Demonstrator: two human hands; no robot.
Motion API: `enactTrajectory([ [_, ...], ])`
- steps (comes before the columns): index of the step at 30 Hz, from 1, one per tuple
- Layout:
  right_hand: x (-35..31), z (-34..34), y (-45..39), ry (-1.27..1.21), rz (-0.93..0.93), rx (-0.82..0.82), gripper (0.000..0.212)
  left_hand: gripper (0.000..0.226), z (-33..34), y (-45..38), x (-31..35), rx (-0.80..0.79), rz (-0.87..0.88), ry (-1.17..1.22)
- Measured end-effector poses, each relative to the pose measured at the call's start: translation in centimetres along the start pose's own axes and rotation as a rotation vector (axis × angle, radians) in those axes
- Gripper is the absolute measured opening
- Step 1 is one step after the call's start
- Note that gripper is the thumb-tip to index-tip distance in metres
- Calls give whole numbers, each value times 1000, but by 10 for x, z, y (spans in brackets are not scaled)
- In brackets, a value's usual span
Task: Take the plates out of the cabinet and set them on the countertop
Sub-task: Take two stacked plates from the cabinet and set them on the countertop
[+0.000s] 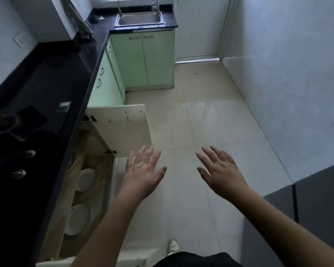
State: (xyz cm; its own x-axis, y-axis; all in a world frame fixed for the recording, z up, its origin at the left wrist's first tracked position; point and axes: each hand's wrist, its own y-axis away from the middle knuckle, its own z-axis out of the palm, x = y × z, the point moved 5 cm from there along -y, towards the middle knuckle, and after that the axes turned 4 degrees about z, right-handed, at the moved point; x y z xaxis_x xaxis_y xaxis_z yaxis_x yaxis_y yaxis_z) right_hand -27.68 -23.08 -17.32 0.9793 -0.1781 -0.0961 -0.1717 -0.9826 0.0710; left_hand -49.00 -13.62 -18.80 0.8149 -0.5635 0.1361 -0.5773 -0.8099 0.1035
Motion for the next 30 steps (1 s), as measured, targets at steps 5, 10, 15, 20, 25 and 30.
enactTrajectory([
  [5, 17, -5, -40, -47, 19, -19, 54, 65, 3, -45, -5, -5, -5, 7],
  [10, 27, -8, -91, -65, -45, -10, 53, 65, 0, -82, -13, 4, -56, 3],
  [15, 44, -7, -160, -99, -176, -5, 51, 66, -3, -128, -17, 10, -160, -3],
  [20, 61, -7, -223, -112, -311, -52, 49, 65, -10, -164, -7, -3, -276, 4],
  [25, 43, -4, -268, -91, -501, -116, 50, 66, -13, -157, -19, 4, -435, 16],
  [30, -18, -6, -291, -87, -709, -171, 54, 70, -7, -116, -46, 19, -620, 44],
])
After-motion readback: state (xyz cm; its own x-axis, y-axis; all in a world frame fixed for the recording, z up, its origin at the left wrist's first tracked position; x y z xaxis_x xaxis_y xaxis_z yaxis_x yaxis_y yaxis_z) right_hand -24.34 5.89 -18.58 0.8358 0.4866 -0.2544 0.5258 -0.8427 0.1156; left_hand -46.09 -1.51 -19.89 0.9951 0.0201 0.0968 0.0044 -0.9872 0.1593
